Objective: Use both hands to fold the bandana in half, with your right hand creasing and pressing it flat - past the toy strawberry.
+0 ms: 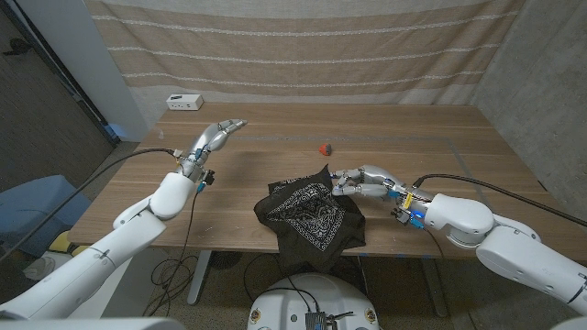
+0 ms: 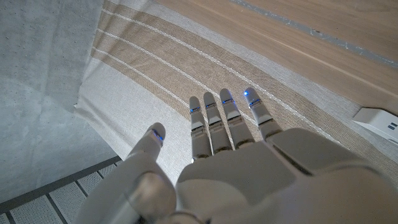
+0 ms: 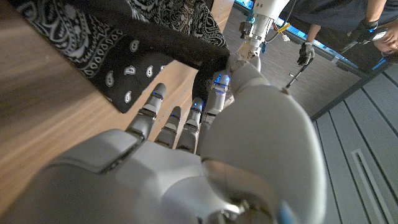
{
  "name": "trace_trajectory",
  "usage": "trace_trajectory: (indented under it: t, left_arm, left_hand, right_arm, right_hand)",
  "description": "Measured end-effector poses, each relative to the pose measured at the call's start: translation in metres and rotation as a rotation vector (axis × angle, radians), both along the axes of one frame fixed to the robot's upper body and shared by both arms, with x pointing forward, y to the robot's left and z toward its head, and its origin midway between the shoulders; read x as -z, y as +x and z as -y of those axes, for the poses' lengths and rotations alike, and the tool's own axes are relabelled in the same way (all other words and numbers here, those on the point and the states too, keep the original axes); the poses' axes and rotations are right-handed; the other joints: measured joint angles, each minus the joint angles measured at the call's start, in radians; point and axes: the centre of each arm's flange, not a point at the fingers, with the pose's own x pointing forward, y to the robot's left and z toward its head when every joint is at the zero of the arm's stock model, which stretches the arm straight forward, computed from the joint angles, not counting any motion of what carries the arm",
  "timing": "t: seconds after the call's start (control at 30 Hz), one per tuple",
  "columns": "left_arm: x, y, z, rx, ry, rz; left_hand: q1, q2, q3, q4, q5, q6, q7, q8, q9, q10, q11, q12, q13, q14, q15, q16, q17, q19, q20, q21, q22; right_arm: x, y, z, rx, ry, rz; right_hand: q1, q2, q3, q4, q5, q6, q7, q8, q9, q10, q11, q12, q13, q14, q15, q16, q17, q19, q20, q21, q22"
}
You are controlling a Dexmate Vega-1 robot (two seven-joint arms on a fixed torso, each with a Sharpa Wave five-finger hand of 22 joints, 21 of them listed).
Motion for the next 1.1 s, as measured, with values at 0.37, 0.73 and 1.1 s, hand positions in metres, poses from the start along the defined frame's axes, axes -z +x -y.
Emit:
trace_trajectory:
  t: [0.37, 0.73, 1.1]
  left_arm:
    - [-0.014, 0.007, 0.008, 0.022, 0.106, -0.088]
    - [-0.033, 0.05, 0.023, 0.118, 0.208, -0.374]
    - [-0.047, 0.074, 0.071, 0.43, 0.268, -0.586]
  left_hand:
    - [0.116, 0.036, 0.091, -0.047, 0.034, 0.144, 0.029, 0.028, 0.0, 0.192, -0.027, 0.048, -0.018, 0.012, -0.036, 0.0, -0.009, -0.036, -0.008, -0.021, 0.002]
    - [-0.086, -0.031, -0.024, 0.23, -0.004, -0.007, 0.064, -0.015, 0.002, 0.155, 0.01, -0.001, -0.03, -0.205, 0.033, -0.019, 0.013, -0.215, -0.014, -0.11, 0.024]
    - [-0.087, -0.032, 0.016, 0.206, -0.004, -0.134, 0.03, -0.015, -0.001, -0.046, 0.035, -0.044, -0.033, -0.268, 0.061, -0.039, -0.016, -0.218, -0.007, -0.106, 0.025]
  right_arm:
    - [-0.039, -0.045, -0.046, 0.035, -0.175, 0.215]
    - [-0.051, -0.068, -0.1, 0.075, -0.414, 0.324]
    - [-0.053, -0.058, -0.14, 0.237, -0.65, 0.396]
  right_hand:
    - [-0.017, -0.017, 0.008, 0.006, 0.0, -0.031, -0.032, -0.017, 0.081, -0.019, -0.009, -0.009, -0.003, -0.016, 0.005, 0.0, 0.005, -0.014, 0.008, 0.0, 0.002]
    - [-0.026, -0.026, 0.015, 0.007, 0.0, -0.004, -0.048, -0.033, 0.086, -0.019, -0.009, -0.009, -0.003, -0.012, 0.009, 0.0, 0.005, -0.014, 0.008, 0.0, 0.003]
    - [-0.092, -0.067, 0.023, 0.024, -0.094, -0.13, -0.107, -0.13, 0.019, -0.108, 0.058, -0.029, -0.007, -0.018, 0.015, 0.004, 0.016, -0.023, 0.017, -0.011, 0.003]
